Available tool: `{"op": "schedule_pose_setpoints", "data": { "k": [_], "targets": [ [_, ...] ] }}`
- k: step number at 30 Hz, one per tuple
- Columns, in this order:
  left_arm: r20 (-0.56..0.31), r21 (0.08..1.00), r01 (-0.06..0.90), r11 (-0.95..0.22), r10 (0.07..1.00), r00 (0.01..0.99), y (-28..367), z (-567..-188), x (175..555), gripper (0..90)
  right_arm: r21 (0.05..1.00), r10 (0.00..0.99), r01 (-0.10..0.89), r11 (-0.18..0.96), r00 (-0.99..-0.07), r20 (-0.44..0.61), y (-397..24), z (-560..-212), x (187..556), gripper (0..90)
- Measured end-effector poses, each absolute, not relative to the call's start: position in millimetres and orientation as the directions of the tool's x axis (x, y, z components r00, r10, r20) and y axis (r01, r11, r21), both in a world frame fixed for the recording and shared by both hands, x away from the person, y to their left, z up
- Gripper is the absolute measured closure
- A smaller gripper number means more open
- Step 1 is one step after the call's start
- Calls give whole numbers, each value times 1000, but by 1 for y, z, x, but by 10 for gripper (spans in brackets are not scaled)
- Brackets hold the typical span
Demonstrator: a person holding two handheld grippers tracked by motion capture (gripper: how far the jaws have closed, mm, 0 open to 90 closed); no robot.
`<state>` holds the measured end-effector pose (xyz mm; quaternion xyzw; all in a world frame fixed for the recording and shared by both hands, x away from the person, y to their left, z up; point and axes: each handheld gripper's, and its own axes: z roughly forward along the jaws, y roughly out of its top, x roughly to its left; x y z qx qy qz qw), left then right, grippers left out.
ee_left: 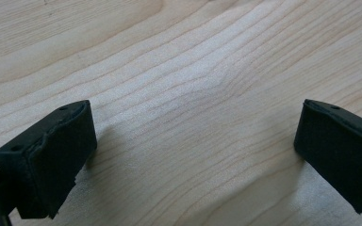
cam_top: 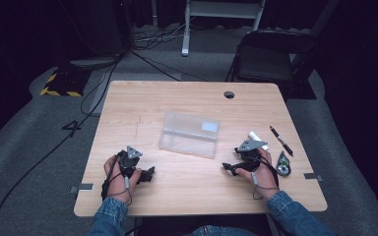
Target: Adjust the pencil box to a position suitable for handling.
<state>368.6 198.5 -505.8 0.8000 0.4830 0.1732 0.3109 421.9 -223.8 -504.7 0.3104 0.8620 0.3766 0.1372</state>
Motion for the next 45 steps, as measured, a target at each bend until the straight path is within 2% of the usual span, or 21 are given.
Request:
{"op": "schedule_pose_setpoints", "data": {
  "k": [6,9,14,26,36,45],
  "targets": [
    [-22,666,664,-341,880,475,198,-506,369,2,738,641,435,516,-768,4,-224,-504,422,168],
    [-24,665,665,-340,880,474,198,-506,369,2,737,627,439,514,-779,26,-223,-502,424,232],
    [-27,667,664,-340,879,476,197,-506,371,1,747,627,432,506,-779,26,-222,-495,424,246],
    [-26,667,663,-340,879,477,197,-506,372,1,739,630,484,469,-770,105,-201,-475,439,297],
    [-22,665,659,-351,873,487,196,-506,376,1,700,691,567,433,-708,146,-185,-480,471,324],
    [-23,665,659,-350,873,487,194,-506,377,1,665,687,567,486,-718,110,-177,-481,476,303]
  ]
}}
